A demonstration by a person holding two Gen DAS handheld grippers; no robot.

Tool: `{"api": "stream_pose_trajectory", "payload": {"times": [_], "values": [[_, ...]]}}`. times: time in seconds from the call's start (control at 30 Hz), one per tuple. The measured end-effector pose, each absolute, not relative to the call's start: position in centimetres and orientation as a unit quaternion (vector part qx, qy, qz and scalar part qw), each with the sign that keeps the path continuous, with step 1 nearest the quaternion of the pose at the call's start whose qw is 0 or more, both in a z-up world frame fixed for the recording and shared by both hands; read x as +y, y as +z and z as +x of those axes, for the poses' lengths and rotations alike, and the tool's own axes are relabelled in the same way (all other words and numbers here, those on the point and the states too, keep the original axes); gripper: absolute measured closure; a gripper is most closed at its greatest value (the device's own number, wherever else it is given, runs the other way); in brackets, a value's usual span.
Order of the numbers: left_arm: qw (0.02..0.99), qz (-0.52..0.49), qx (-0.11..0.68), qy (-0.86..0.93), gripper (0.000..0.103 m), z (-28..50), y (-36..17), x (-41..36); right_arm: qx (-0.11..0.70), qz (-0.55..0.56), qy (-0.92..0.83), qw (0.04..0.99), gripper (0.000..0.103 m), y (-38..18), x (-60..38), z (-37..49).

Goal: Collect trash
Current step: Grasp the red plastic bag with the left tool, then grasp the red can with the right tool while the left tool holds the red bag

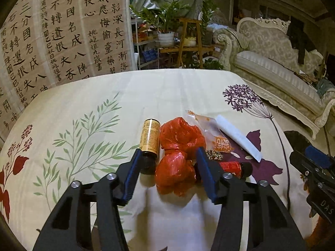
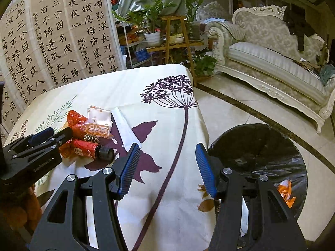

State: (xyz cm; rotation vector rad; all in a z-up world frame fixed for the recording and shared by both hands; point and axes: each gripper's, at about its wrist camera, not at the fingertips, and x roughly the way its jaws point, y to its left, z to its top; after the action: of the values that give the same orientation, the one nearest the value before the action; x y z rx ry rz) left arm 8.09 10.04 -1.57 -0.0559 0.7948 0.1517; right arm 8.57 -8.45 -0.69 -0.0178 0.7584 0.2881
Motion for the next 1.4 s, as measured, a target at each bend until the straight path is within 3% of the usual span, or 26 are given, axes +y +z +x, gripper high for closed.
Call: {"api": "stream_pose_trajectory", "payload": {"times": [0.17,0.23,0.3,1.4], "values": [[0.916,-0.024,0.395,0.066,0.052,8.5,-2.2,10.1,0.371,-0.011,0.142,0.917,0.049,-0.8,-8.2,8.9],[0.917,-0.019,0.393,0.061,0.06,8.5,-2.1,9.9,0.372,-0.012,0.143,0.917,0.049,-1.0,-8.1,8.9],[0.915,-0.019,0.4,0.05,0.075,8.6,-2.3,9.9,0.374,-0.012,0.144,0.916,0.049,-1.0,-7.9,9.0],[0.919,-0.07,0.375,0.099,0.077,2.5,-0.7,16.4,0.402,-0.057,0.189,0.894,0.049,-1.9,-2.0,8.7]]}}
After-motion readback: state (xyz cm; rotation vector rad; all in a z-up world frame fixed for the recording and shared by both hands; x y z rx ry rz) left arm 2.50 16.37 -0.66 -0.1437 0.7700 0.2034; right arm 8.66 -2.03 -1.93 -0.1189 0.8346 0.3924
